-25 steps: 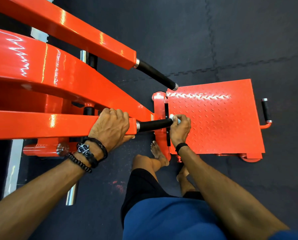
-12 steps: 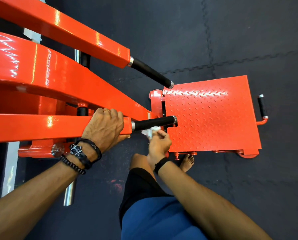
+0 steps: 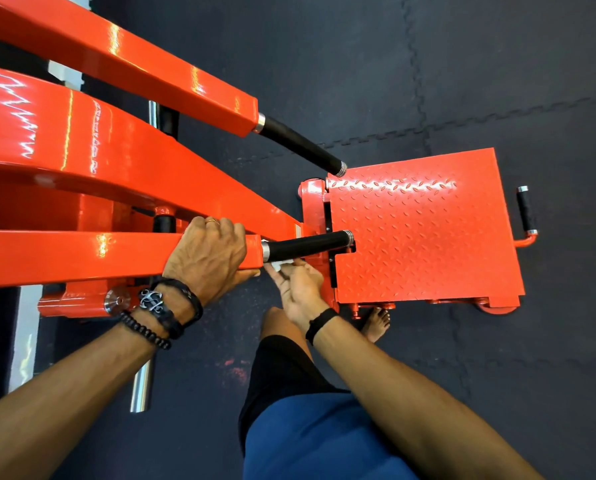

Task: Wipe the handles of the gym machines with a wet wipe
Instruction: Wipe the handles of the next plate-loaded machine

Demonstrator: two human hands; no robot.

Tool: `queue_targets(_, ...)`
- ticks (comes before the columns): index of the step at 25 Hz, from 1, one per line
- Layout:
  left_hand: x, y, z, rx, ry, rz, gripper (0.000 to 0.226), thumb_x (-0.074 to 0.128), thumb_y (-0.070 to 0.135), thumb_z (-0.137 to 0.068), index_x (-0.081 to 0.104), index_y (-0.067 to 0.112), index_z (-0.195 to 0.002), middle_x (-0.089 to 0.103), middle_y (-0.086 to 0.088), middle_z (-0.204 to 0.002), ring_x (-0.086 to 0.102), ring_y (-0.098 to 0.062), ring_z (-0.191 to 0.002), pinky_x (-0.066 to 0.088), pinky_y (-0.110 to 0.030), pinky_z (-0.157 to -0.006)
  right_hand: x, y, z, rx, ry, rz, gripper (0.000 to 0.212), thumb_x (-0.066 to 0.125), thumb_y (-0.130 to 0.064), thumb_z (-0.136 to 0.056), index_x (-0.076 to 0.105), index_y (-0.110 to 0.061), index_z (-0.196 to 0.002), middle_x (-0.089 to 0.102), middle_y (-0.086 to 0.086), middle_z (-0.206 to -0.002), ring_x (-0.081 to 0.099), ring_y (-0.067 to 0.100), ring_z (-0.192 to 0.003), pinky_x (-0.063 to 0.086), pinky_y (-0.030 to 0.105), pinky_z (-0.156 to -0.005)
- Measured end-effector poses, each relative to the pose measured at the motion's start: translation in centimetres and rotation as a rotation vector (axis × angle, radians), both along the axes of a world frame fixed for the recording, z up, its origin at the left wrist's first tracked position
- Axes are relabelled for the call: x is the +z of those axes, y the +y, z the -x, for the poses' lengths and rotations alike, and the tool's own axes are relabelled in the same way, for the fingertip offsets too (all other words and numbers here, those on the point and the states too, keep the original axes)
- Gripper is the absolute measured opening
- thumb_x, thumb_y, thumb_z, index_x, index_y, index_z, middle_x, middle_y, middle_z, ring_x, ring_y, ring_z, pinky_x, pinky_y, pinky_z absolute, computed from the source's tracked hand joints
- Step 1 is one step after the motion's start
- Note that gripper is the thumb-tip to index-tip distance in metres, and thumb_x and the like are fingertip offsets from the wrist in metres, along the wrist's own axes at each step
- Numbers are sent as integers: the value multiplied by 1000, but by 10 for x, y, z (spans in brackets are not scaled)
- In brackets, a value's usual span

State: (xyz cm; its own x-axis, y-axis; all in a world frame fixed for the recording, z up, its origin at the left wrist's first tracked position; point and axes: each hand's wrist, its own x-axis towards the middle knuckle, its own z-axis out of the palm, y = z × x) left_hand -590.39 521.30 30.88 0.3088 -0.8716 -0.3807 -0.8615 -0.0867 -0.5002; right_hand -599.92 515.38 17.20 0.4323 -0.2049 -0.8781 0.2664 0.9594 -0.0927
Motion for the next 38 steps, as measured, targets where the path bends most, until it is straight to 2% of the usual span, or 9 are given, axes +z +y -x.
queue_targets(7, 1, -1, 0, -3, -8, 3, 59, 44, 75, -81, 47, 16, -86, 54, -6, -79, 54, -24, -70, 38, -38, -66, -70, -57, 16, -196, 269, 9, 23, 49, 20, -85, 54, 2, -72, 56, 18, -78, 61, 26, -70, 62, 37, -65)
queue_targets(13, -1, 0, -1, -10, -6, 3, 60, 41, 76, -83, 46, 16, -86, 53, -6, -78, 53, -24, -69, 38, -38, -66, -27, -19, 2, 32, -94, -56, 36, 35, 22, -90, 56, 2, -111, 65, 19, -97, 66, 27, -88, 59, 35, -61)
queue_targets(16, -3, 1, -2, -12, -10, -2, 61, 34, 76, -84, 45, 16, -87, 53, -5, -79, 53, -23, -70, 39, -38, -67, -2, 0, 2, 198, -233, -18, 34, 41, 21, -88, 59, -5, -101, 68, 12, -87, 67, 21, -77, 59, 31, -62)
queue_targets(21, -1, -1, 0, 5, -25, -14, 60, 43, 77, -82, 46, 17, -88, 54, -5, -81, 55, -23, -72, 39, -38, -68, -36, -37, 3, 1, 116, -23, 32, 33, 25, -88, 55, 2, -88, 59, 17, -85, 60, 26, -76, 57, 30, -48)
queue_targets(25, -2, -1, 0, 11, -16, -17, 61, 41, 77, -83, 46, 16, -90, 55, -5, -83, 55, -24, -74, 40, -38, -70, -57, -67, 11, -117, 345, 7, 27, 46, 17, -88, 48, -3, -71, 53, 12, -70, 58, 20, -53, 49, 23, -35)
queue_targets(29, -1, -1, 0, 5, -22, -16, 61, 40, 76, -83, 47, 16, -89, 54, -5, -81, 54, -23, -72, 40, -38, -69, -68, -83, 16, -102, 600, 188, 20, 50, 17, -84, 57, 1, -75, 61, 8, -62, 56, 15, -47, 49, 20, -38)
queue_targets(31, -2, 0, -1, 4, -22, -10, 62, 39, 76, -83, 47, 15, -89, 54, -5, -80, 54, -23, -72, 40, -38, -69, -72, -81, 18, -44, 725, 457, 16, 58, 12, -84, 66, 0, -90, 68, 9, -80, 62, 18, -63, 59, 27, -59)
queue_targets(35, -3, 0, -3, 3, -17, -11, 62, 42, 76, -82, 47, 14, -89, 55, -7, -80, 54, -23, -71, 40, -39, -69, -67, -77, 20, 413, 670, 1113, 13, 66, 1, -84, 72, -10, -87, 70, 9, -91, 61, 20, -82, 48, 25, -75)
queue_targets(38, -4, 0, -2, 5, -21, -2, 63, 42, 76, -83, 47, 14, -88, 55, -7, -79, 54, -23, -70, 41, -39, -69, -62, -103, 19, 654, 616, 1188, 13, 65, 1, -84, 74, -8, -85, 72, 8, -88, 63, 19, -82, 52, 30, -80)
